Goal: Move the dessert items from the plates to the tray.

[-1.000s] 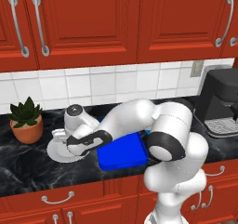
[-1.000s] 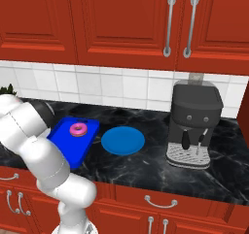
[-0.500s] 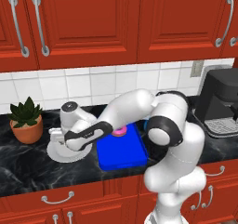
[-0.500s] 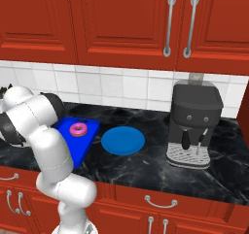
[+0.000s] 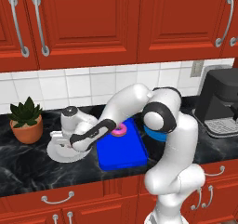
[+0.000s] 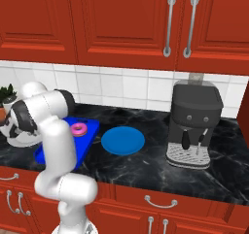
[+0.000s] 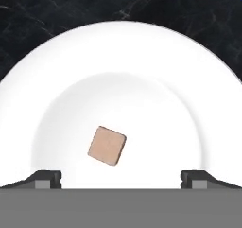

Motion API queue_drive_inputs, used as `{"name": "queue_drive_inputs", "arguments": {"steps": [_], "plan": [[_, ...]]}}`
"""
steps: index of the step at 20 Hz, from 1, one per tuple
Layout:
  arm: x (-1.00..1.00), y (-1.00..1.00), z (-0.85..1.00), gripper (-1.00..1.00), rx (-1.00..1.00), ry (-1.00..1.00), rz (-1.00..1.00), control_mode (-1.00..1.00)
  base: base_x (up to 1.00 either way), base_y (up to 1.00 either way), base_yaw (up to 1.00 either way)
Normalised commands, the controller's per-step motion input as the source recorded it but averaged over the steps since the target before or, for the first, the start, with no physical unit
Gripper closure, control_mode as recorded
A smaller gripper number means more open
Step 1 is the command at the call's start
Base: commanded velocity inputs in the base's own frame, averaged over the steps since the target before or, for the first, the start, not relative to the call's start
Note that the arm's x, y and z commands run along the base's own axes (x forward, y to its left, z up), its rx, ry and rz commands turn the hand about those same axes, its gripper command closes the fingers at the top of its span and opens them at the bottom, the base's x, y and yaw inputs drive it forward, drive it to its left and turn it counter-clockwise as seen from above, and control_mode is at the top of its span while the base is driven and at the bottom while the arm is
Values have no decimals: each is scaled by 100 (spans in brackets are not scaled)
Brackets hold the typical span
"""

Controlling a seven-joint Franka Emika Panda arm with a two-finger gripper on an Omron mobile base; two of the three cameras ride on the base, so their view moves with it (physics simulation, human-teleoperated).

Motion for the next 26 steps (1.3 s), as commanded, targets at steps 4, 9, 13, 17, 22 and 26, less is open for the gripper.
{"name": "queue_drive_inputs", "arguments": {"steps": [4, 9, 13, 17, 22, 26], "plan": [[25, 21, -14, -100, 0, 0, -3, -100, 0, 0, 0], [31, 23, -8, -100, 0, 0, -5, -100, 0, 0, 0], [19, 1, -8, -100, 0, 0, -7, -100, 0, 0, 0], [4, 0, -4, -100, 0, 2, -8, -100, 0, 0, 0], [0, 0, 0, 100, 0, 3, -8, -100, 0, 0, 0], [-2, -17, 0, 100, 0, 0, -8, -100, 0, 0, 0]]}}
